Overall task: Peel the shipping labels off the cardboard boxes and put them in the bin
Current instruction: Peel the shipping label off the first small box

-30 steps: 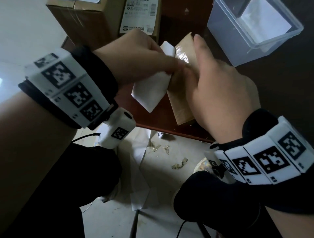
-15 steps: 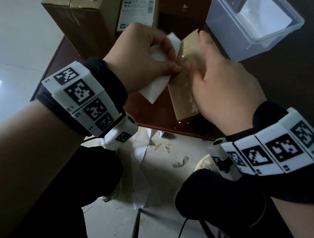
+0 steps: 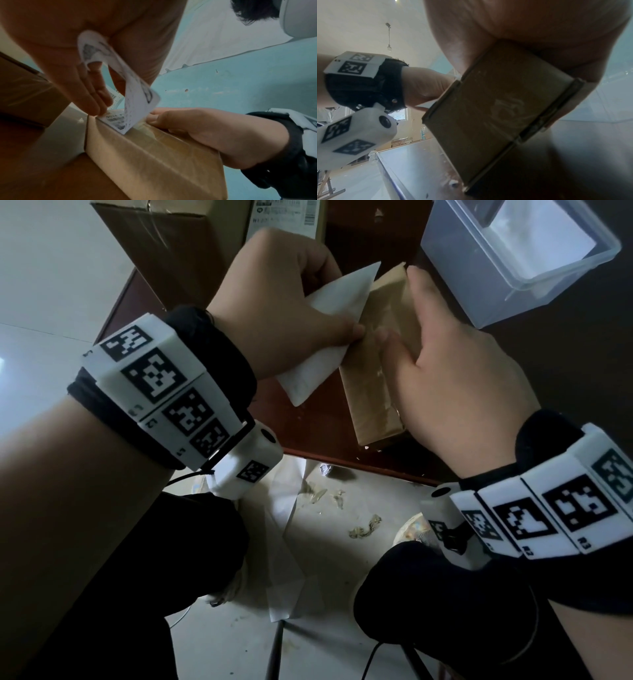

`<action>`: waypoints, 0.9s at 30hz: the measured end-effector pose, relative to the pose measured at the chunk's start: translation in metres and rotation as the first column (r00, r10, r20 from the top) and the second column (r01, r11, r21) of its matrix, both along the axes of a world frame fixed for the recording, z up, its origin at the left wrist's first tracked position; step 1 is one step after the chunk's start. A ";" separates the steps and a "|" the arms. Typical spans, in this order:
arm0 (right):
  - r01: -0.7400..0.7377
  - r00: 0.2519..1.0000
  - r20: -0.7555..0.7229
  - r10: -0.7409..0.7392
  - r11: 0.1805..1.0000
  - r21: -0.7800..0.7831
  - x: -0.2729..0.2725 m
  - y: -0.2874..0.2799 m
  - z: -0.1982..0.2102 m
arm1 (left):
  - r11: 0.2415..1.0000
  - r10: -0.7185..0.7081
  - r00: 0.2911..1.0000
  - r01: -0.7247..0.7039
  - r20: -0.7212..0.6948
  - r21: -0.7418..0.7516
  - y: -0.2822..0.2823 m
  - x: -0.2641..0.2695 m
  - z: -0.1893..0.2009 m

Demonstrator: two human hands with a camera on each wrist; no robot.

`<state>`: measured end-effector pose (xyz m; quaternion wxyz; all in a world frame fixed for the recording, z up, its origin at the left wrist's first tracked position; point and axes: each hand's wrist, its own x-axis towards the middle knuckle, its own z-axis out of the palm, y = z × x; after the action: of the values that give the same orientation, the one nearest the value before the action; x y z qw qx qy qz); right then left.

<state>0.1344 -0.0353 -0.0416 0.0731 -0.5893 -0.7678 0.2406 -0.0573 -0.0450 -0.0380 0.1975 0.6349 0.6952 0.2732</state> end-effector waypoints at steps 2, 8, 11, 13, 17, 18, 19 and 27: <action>0.006 1.000 0.000 -0.006 1.000 -0.007 0.000 0.001 0.000 | 1.000 0.010 1.000 -0.009 -0.019 0.030 0.000 0.001 0.000; 0.017 1.000 -0.020 -0.017 1.000 -0.015 -0.001 0.002 -0.001 | 0.998 0.005 0.998 -0.001 -0.058 0.068 -0.004 0.002 0.001; 0.020 1.000 -0.023 -0.020 1.000 -0.012 -0.002 0.002 -0.001 | 0.997 0.023 0.998 -0.018 -0.067 0.077 -0.004 0.003 0.002; 0.018 1.000 -0.022 -0.018 1.000 -0.009 -0.002 0.003 -0.001 | 0.997 0.028 0.996 -0.021 -0.088 0.074 -0.003 0.003 0.002; 0.022 1.000 0.006 -0.022 1.000 -0.007 -0.002 0.003 -0.001 | 0.997 0.023 0.992 -0.014 -0.123 0.072 -0.002 0.004 0.001; 0.023 1.000 0.013 -0.023 1.000 -0.007 -0.002 0.002 -0.001 | 0.997 0.023 0.992 -0.014 -0.123 0.076 -0.002 0.004 0.001; 0.023 1.000 0.019 -0.023 1.000 -0.008 -0.002 0.002 -0.001 | 0.997 0.023 0.992 -0.013 -0.124 0.081 -0.001 0.004 0.002; 0.023 1.000 0.021 -0.023 1.000 -0.014 -0.003 0.001 0.000 | 0.995 0.012 0.992 0.000 -0.125 0.099 0.000 0.001 0.001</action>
<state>0.1310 -0.0342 -0.0416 0.0637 -0.6011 -0.7598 0.2393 -0.0563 -0.0446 -0.0372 0.1209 0.6578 0.6937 0.2674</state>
